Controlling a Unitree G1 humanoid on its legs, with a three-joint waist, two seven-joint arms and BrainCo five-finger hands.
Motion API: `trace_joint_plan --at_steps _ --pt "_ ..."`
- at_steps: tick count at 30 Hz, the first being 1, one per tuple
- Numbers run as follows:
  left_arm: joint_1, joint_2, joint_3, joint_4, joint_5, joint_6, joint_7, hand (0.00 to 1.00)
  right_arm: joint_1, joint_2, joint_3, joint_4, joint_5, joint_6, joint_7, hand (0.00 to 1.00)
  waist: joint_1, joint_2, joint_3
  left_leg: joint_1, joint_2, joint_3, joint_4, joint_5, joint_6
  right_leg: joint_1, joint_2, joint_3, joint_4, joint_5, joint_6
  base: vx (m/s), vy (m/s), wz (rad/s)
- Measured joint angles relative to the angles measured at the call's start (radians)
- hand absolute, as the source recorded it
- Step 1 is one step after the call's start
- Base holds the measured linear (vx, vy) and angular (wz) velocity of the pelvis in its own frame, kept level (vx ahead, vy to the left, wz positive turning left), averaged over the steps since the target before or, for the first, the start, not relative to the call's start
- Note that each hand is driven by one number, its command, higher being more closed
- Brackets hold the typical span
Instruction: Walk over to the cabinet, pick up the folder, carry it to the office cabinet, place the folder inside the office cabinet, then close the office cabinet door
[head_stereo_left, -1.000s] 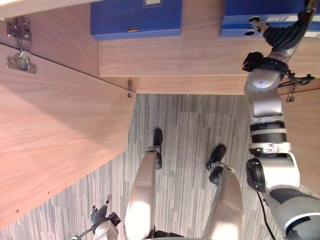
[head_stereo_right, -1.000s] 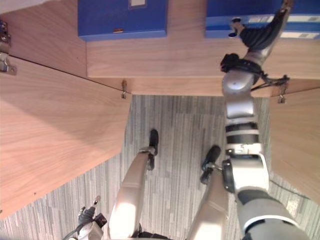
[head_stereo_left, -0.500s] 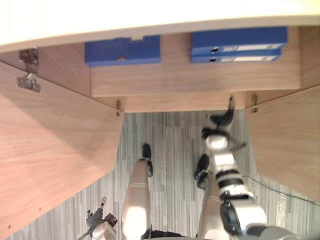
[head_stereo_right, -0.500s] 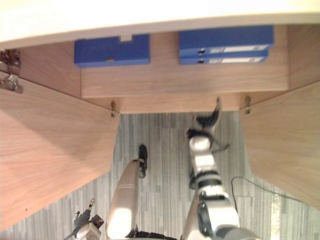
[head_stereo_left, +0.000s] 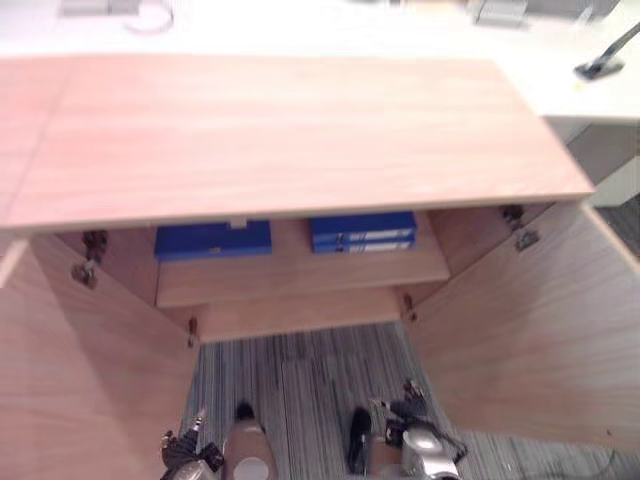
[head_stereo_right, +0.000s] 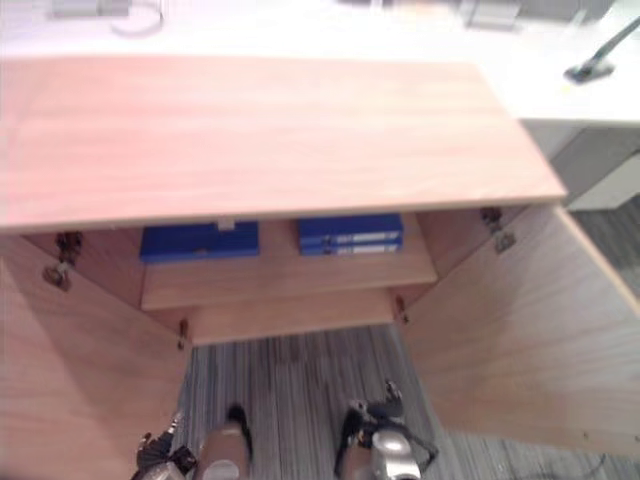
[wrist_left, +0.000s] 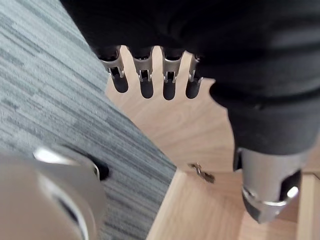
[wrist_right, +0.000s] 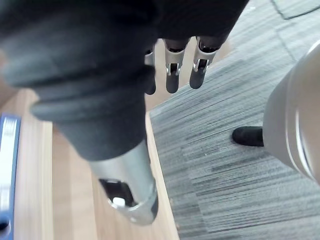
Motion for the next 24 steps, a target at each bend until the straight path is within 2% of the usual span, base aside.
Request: trace_joint_plan --at_steps 1,5,6,7,10,13,17,18,19,20,21,24 --pt "0.006 -0.006 0.000 0.010 0.000 0.000 -0.012 0.00 0.018 -0.002 -0.058 0.029 0.049 -0.004 0.001 0.00 -0.008 0.003 -0.052 0.054 -0.009 0.015 -0.075 0.026 -0.008 0.040 0.004 0.000 -0.047 0.012 0.001 0.23 -0.029 -0.13" --pt "0.015 -0.018 -0.007 0.046 -0.003 -0.001 -0.074 0.00 0.045 -0.011 -0.188 0.094 0.065 -0.003 0.011 0.00 -0.015 0.025 -0.127 0.179 -0.007 0.063 -0.221 0.073 -0.026 0.084 0.021 0.011 -0.075 0.012 0.001 0.17 -0.014 -0.23" --pt "0.015 -0.018 -0.008 0.054 -0.016 -0.001 -0.091 0.00 0.047 -0.015 -0.206 0.102 0.064 0.001 0.017 0.00 -0.015 0.027 -0.129 0.190 -0.008 0.070 -0.232 0.076 -0.027 0.085 0.022 0.017 -0.075 0.012 0.000 0.07 0.016 -0.31" --pt "0.015 -0.017 -0.010 0.060 -0.090 0.007 -0.145 0.00 0.056 -0.021 -0.230 0.107 0.064 0.011 0.037 0.00 -0.017 0.030 -0.127 0.215 -0.012 0.086 -0.248 0.080 -0.026 0.097 0.023 0.028 -0.075 0.012 0.000 0.04 0.029 -0.23" --pt "0.023 -0.006 -0.010 0.073 -0.201 0.023 -0.230 0.00 0.080 -0.024 -0.257 0.115 0.063 0.034 0.090 0.00 -0.018 0.026 -0.123 0.258 -0.024 0.115 -0.264 0.079 -0.023 0.109 0.018 0.053 -0.061 0.012 0.000 -0.01 0.041 -0.26" --pt "0.030 0.000 -0.013 0.073 -0.241 0.024 -0.260 0.00 0.092 -0.024 -0.249 0.110 0.060 0.043 0.124 0.00 -0.021 0.010 -0.111 0.296 -0.052 0.151 -0.288 0.082 -0.013 0.101 -0.005 0.081 -0.036 0.010 0.000 -0.07 0.078 -0.30" --pt "0.032 0.002 -0.030 0.071 -0.247 0.016 -0.259 0.00 0.104 -0.019 -0.240 0.085 0.066 0.045 0.132 0.00 -0.025 0.003 -0.099 0.341 -0.083 0.190 -0.296 0.076 0.009 0.097 -0.032 0.101 -0.003 0.003 -0.006 -0.13 0.088 -0.26" --pt "0.033 0.005 -0.040 0.070 -0.251 0.015 -0.258 0.00 0.110 -0.014 -0.241 0.062 0.067 0.046 0.130 0.00 -0.022 0.002 -0.090 0.356 -0.087 0.209 -0.295 0.074 0.012 0.091 -0.047 0.072 0.015 -0.016 -0.030 -0.13 0.065 -0.45" --pt "0.035 0.005 -0.042 0.066 -0.251 0.014 -0.254 0.00 0.117 -0.003 -0.246 0.039 0.071 0.046 0.127 0.00 -0.022 0.002 -0.087 0.362 -0.087 0.227 -0.295 0.072 0.016 0.088 -0.080 -0.040 0.041 -0.038 -0.078 -0.10 0.042 -0.47" --pt "0.035 0.005 -0.042 0.066 -0.251 0.014 -0.252 0.00 0.121 -0.001 -0.247 0.029 0.071 0.046 0.126 0.00 -0.021 0.002 -0.087 0.364 -0.085 0.233 -0.295 0.070 0.018 0.088 -0.096 -0.100 0.049 -0.046 -0.103 -0.07 0.037 -0.56" --pt "0.035 0.005 -0.041 0.064 -0.250 0.014 -0.249 0.00 0.127 0.002 -0.246 0.016 0.071 0.045 0.125 0.00 -0.017 0.000 -0.087 0.364 -0.080 0.249 -0.295 0.064 0.027 0.085 -0.118 -0.191 0.053 -0.055 -0.150 -0.04 0.023 -0.59" --pt "0.036 0.010 -0.033 0.062 -0.243 0.014 -0.244 0.00 0.133 0.012 -0.260 0.011 0.071 0.044 0.116 0.00 -0.014 -0.002 -0.084 0.362 -0.063 0.313 -0.293 0.058 0.024 0.065 -0.128 -0.268 0.053 -0.057 -0.162 -0.02 -0.007 -0.72"
